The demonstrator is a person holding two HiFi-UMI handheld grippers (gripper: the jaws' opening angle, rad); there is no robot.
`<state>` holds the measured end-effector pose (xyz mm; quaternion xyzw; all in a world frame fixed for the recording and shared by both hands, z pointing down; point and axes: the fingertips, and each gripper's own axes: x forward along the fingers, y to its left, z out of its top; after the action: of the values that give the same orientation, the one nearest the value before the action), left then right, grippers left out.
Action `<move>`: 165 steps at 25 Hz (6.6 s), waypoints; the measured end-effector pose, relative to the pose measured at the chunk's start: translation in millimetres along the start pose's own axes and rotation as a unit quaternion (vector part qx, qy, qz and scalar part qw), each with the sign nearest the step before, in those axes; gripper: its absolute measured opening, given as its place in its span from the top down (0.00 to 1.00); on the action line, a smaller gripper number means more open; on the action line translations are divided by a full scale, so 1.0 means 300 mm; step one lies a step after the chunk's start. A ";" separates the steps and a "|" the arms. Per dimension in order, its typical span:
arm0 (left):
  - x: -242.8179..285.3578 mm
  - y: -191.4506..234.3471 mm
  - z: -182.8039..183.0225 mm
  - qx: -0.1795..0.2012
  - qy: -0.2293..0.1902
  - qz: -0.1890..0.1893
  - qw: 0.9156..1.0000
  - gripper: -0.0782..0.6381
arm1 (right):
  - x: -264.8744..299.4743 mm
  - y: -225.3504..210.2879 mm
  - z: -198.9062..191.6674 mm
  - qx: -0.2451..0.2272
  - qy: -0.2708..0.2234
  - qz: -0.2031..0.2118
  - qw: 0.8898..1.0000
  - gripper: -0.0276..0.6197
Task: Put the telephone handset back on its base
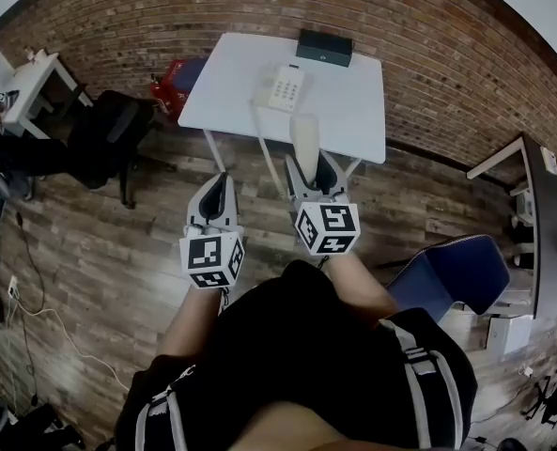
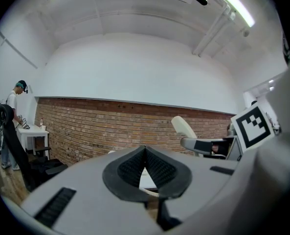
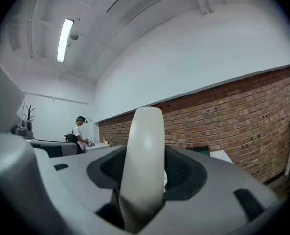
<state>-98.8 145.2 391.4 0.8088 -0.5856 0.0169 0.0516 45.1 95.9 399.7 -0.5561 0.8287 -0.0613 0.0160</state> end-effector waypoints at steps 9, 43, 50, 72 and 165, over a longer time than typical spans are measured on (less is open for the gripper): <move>0.053 0.042 -0.004 0.003 -0.001 -0.007 1.000 0.90 | 0.067 -0.003 0.011 0.015 -0.008 -0.002 1.000 0.64; 0.812 0.279 0.049 -0.003 0.028 0.012 1.000 0.90 | 0.830 -0.332 0.040 0.047 0.013 0.008 0.999 0.64; 1.020 0.282 0.053 -0.004 0.041 0.022 0.999 0.90 | 0.996 -0.444 0.035 0.052 0.027 0.026 0.998 0.64; 1.455 0.274 0.001 0.012 0.077 -0.001 0.997 0.90 | 1.286 -0.699 -0.065 0.107 0.069 0.014 0.992 0.64; 1.685 0.617 -0.051 -0.028 0.106 -0.158 0.981 0.90 | 1.445 -0.604 0.142 -0.029 -0.059 -0.171 0.983 0.96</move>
<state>-115.4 -388.3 462.9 0.8828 -0.4423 0.0774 0.1382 50.8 -376.0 397.1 -0.6922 0.7207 -0.0060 0.0385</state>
